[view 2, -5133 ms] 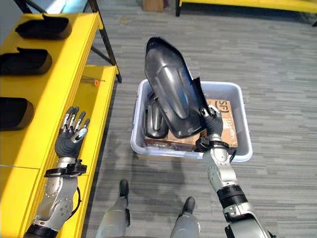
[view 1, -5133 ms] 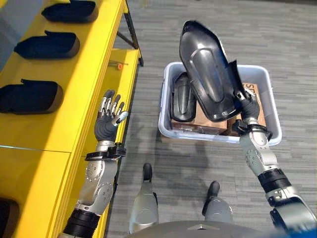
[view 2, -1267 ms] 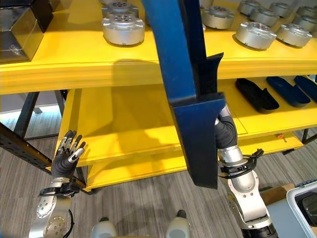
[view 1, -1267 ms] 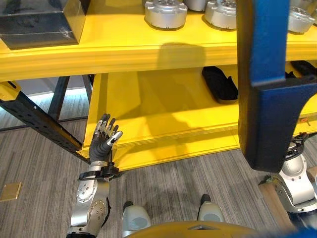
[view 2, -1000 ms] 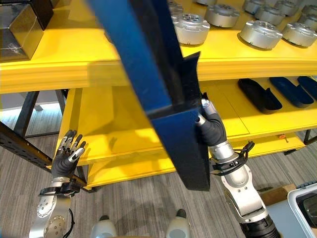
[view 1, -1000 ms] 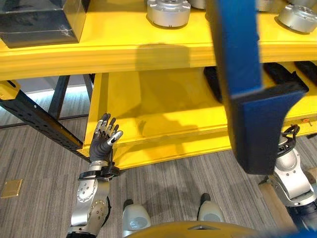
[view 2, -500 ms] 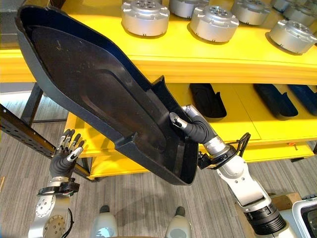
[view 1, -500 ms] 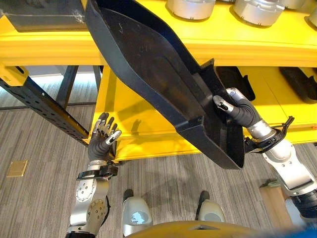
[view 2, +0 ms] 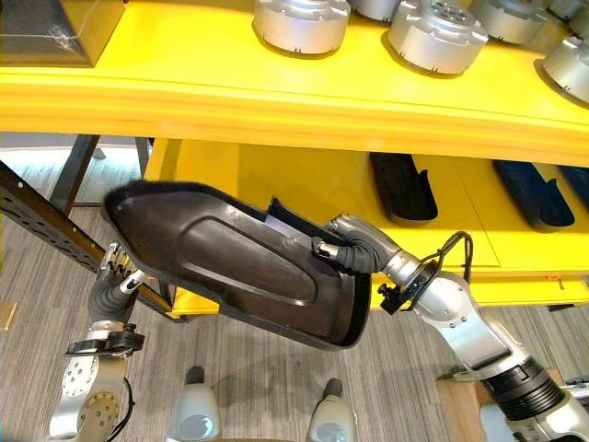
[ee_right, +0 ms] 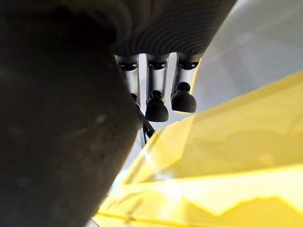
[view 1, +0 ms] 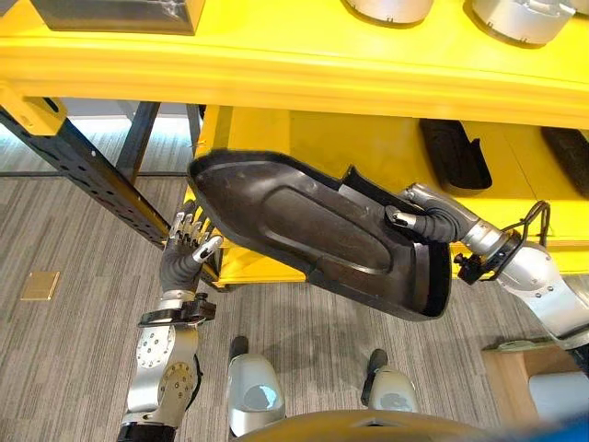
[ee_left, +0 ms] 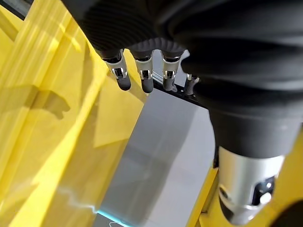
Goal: Move parts from the plastic box to the shelf.
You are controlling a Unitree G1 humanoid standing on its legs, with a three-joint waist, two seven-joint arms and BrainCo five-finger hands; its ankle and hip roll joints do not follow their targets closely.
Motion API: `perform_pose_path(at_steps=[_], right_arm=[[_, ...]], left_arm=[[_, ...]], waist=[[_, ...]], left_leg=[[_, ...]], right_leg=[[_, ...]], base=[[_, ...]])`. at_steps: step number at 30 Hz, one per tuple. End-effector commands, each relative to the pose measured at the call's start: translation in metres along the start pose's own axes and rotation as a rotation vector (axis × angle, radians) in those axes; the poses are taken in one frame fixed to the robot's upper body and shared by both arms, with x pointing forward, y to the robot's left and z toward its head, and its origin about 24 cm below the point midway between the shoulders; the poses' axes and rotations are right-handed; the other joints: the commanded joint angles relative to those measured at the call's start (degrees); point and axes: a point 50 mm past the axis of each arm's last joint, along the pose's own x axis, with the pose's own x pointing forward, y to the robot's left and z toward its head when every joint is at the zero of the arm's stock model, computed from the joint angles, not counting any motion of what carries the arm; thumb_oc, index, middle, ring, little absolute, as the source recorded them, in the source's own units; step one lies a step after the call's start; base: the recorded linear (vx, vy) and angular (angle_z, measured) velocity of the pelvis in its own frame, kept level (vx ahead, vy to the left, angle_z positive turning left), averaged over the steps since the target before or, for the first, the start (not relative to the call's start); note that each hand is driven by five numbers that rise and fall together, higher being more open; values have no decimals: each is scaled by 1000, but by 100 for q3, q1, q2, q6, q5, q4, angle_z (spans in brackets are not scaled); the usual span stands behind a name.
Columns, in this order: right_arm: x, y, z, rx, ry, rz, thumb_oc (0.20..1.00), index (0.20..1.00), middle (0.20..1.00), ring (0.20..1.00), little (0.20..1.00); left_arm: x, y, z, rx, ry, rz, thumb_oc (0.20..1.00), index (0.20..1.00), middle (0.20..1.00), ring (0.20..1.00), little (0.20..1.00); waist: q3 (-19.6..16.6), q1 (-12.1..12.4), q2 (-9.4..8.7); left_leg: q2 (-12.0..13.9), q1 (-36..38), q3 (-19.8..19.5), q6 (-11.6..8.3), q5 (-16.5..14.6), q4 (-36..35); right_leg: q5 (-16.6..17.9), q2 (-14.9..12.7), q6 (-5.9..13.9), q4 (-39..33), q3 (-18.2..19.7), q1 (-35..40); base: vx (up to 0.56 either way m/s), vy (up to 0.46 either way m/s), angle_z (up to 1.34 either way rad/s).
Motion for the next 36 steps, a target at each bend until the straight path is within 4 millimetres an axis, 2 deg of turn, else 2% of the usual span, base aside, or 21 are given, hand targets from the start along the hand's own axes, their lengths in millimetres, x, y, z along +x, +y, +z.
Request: perform_pose_path(at_steps=[1,3,6,16,19,29,36], right_arm=[[14,-18,24,-47,-152,-70,200,200,200,200,200],[14,-20,20,-66,-132,-67,200,200,200,200,200],[16,-25,-1,-50,-41,-166,200,200,200,200,200],[33,-31,-22,106,31,-429,200,200,200,200,200],[47,-34,-31,181,71,-564,200,200,200,200,200],[70,-42,-37,289,104,-709,200,200,200,200,200],[81,-56,-35,344,100,-802,200,200,200,200,200]], left_arm=[[3,-10,35,66,-149,-113,1000,1000,1000,1000,1000],[3,-10,35,68,-146,-117,1000,1000,1000,1000,1000],[3,-11,34,66,-143,-122,1000,1000,1000,1000,1000],[6,-13,32,41,-142,-115,1000,1000,1000,1000,1000],[8,-17,30,24,-139,-120,1000,1000,1000,1000,1000],[11,-24,26,12,-111,-144,1000,1000,1000,1000,1000],[16,-33,26,-1,-105,-191,1000,1000,1000,1000,1000]], waist=[[-140,-4,-84],[-126,11,-76],[-101,36,-54],[-49,102,-1],[-20,162,57],[103,244,126],[300,281,231]], left_leg=[[72,-179,-37,122,57,126],[74,-199,-67,117,79,122],[76,-217,-84,120,84,131],[72,-287,-127,136,84,178],[49,-341,-157,149,81,211],[22,-465,-192,175,72,334],[-44,-735,-279,193,59,551]], right_leg=[[-241,-152,-73,449,5,276],[-253,-154,-75,461,-20,283],[-254,-151,-77,467,-39,283],[-273,-157,-112,538,-28,239],[-292,-158,-125,581,-20,200],[-296,-176,-150,688,31,73],[-321,-219,-182,914,77,-144]], base=[[0,0,0],[0,0,0],[-1,-3,1],[-4,-2,3],[-14,-2,4],[0,0,0],[-48,11,3]])
